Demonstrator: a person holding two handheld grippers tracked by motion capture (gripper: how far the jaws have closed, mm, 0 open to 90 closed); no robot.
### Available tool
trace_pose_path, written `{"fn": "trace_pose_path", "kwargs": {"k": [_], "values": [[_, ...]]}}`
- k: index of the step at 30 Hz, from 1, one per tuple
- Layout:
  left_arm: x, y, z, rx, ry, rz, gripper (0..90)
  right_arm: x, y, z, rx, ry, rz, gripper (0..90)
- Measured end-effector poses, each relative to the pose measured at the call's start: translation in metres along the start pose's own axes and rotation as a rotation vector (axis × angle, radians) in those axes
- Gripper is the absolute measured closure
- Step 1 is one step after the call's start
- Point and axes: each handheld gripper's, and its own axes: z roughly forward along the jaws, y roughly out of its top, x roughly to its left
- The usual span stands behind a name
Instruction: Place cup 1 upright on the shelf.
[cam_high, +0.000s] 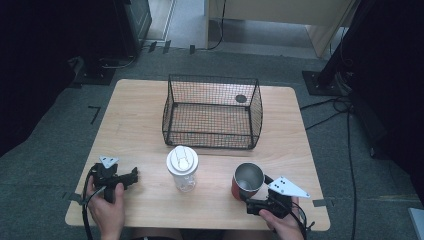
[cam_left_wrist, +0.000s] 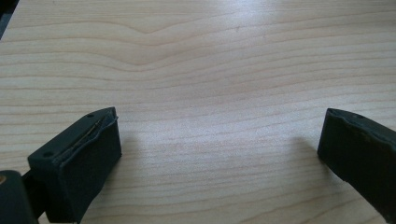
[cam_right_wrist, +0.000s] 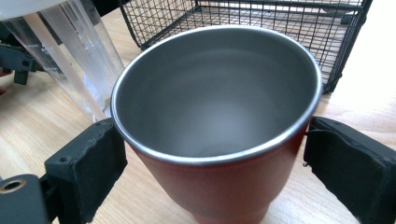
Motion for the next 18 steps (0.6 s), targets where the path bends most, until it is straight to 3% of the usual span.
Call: {"fn": "trace_pose_path", "kwargs": {"k": [14, 18], "values": [[0.000, 0.000, 0.000, 0.000, 0.000, 0.000, 0.0, 0.006, 0.005, 0.013, 0.008, -0.049, 0.021, 3.8], [0.000, 0.000, 0.000, 0.000, 0.000, 0.000, 0.0, 0.009, 0.005, 0.015, 0.000, -0.071, 0.000, 5.1]]}}
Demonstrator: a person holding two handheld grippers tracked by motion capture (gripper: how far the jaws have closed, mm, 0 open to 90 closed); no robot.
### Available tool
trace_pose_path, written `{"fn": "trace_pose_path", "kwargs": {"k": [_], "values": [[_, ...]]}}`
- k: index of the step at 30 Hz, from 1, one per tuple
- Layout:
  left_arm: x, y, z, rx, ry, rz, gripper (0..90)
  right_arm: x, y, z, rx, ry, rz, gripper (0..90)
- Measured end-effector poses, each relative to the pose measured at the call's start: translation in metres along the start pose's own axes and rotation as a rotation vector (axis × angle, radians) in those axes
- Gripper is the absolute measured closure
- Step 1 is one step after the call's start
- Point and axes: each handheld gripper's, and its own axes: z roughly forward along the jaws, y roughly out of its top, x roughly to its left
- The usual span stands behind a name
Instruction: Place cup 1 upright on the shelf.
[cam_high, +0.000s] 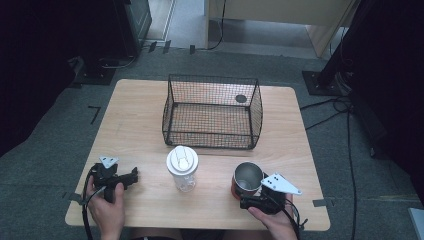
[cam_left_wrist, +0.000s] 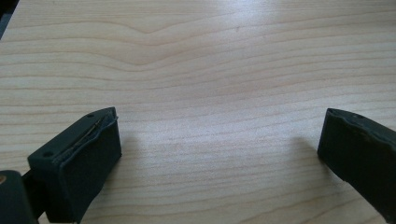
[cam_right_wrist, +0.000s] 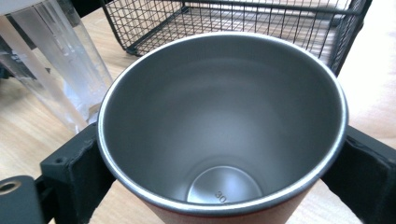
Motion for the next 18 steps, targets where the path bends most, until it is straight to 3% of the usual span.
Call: {"fn": "trace_pose_path", "kwargs": {"k": [2, 11, 18], "values": [[0.0000, 0.0000, 0.0000, 0.000, 0.000, 0.000, 0.0, 0.0030, 0.0007, -0.0003, -0.018, -0.029, -0.035, 6.6], [0.0000, 0.0000, 0.0000, 0.000, 0.000, 0.000, 0.0, 0.0053, 0.0009, -0.0013, -0.044, -0.068, -0.042, 7.4], [0.0000, 0.0000, 0.0000, 0.000, 0.000, 0.000, 0.0, 0.0068, 0.0009, 0.0000, -0.041, -0.064, -0.056, 7.1]]}}
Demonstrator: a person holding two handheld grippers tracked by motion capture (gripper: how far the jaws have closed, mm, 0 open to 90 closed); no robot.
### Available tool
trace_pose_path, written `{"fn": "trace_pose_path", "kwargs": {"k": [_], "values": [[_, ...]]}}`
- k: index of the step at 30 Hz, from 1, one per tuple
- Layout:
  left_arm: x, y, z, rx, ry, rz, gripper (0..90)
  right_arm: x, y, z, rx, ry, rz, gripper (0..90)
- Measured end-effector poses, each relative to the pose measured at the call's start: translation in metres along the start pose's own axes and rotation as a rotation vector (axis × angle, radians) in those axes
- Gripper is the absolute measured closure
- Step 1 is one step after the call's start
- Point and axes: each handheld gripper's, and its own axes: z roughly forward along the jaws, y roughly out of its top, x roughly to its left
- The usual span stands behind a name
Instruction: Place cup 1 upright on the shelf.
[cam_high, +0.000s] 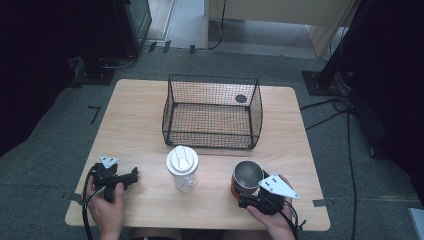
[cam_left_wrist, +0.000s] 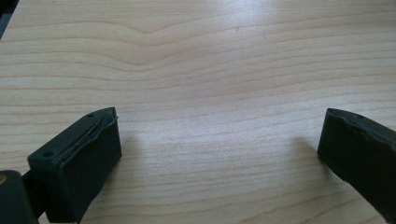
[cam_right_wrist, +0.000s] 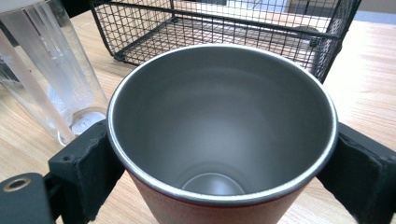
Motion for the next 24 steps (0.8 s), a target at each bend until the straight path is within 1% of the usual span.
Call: {"fn": "trace_pose_path", "kwargs": {"k": [1, 3, 4, 8, 9, 11, 15, 19, 23, 24], "values": [[0.000, 0.000, 0.000, 0.000, 0.000, 0.000, 0.0, 0.001, 0.000, 0.001, 0.005, 0.010, 0.000, 6.0], [0.000, 0.000, 0.000, 0.000, 0.000, 0.000, 0.0, 0.001, 0.000, 0.002, 0.005, 0.010, 0.001, 5.3], [0.000, 0.000, 0.000, 0.000, 0.000, 0.000, 0.0, 0.003, 0.001, 0.004, 0.017, 0.006, -0.002, 3.4], [0.000, 0.000, 0.000, 0.000, 0.000, 0.001, 0.0, 0.004, 0.003, 0.010, 0.028, -0.010, 0.004, 3.3], [0.000, 0.000, 0.000, 0.000, 0.000, 0.000, 0.0, 0.005, 0.003, 0.011, 0.024, -0.016, 0.000, 6.0], [0.000, 0.000, 0.000, 0.000, 0.000, 0.000, 0.0, 0.007, 0.004, 0.012, 0.016, -0.026, -0.013, 6.7], [0.000, 0.000, 0.000, 0.000, 0.000, 0.000, 0.0, 0.009, 0.003, 0.012, 0.011, -0.028, -0.020, 7.0], [0.000, 0.000, 0.000, 0.000, 0.000, 0.000, 0.0, 0.010, 0.005, 0.012, 0.007, -0.032, 0.002, 7.2], [0.000, 0.000, 0.000, 0.000, 0.000, 0.000, 0.0, 0.011, 0.007, 0.011, -0.002, -0.034, 0.008, 7.3], [0.000, 0.000, 0.000, 0.000, 0.000, 0.000, 0.0, 0.012, 0.009, 0.011, -0.011, -0.028, 0.011, 7.3]]}}
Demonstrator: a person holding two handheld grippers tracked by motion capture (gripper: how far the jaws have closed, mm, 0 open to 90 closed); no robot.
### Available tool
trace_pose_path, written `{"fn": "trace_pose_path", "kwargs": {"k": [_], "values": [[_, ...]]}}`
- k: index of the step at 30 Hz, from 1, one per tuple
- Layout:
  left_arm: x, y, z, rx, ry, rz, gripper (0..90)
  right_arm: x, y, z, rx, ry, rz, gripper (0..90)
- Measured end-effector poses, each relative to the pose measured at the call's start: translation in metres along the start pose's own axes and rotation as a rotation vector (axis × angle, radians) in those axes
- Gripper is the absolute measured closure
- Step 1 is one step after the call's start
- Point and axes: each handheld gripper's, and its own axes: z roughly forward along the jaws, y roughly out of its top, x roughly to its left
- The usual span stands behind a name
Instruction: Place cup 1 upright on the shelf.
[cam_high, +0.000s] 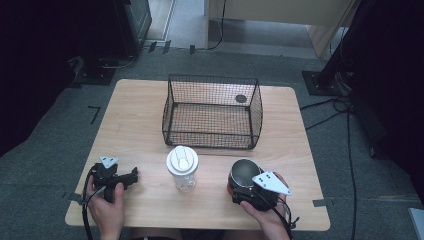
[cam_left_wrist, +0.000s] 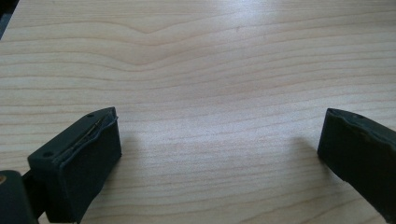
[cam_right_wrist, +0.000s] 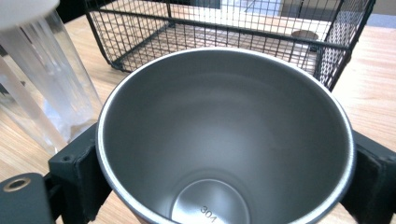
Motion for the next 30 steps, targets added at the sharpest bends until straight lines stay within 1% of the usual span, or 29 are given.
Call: {"fn": "trace_pose_path", "kwargs": {"k": [5, 13, 14, 16, 17, 20, 22, 24, 30], "values": [[0.000, 0.000, 0.000, 0.000, 0.000, 0.000, 0.0, 0.003, 0.007, 0.000, -0.018, 0.015, 0.000, 7.3], [0.000, 0.000, 0.000, 0.000, 0.000, 0.000, 0.0, 0.008, 0.017, 0.002, -0.044, 0.016, -0.004, 7.3], [0.000, 0.000, 0.000, 0.000, 0.000, 0.000, 0.0, 0.009, 0.020, 0.003, -0.057, 0.016, -0.003, 7.3], [0.000, 0.000, 0.000, 0.000, 0.000, 0.000, 0.0, 0.009, 0.022, 0.003, -0.061, 0.015, 0.001, 7.3], [0.000, 0.000, 0.000, 0.000, 0.000, 0.000, 0.0, 0.010, 0.025, 0.003, -0.077, 0.016, 0.007, 7.4], [0.000, 0.000, 0.000, -0.001, 0.000, -0.001, 0.0, 0.010, 0.030, 0.004, -0.098, 0.005, 0.013, 7.4], [0.000, 0.000, 0.000, -0.001, 0.000, -0.001, 0.0, 0.011, 0.032, 0.005, -0.102, 0.003, 0.019, 7.4], [0.000, 0.000, 0.000, -0.001, 0.000, -0.002, 0.0, 0.012, 0.037, 0.006, -0.111, -0.014, 0.009, 7.4], [0.000, 0.000, 0.000, -0.001, 0.000, -0.002, 0.0, 0.015, 0.046, 0.009, -0.126, -0.027, -0.003, 7.4]]}}
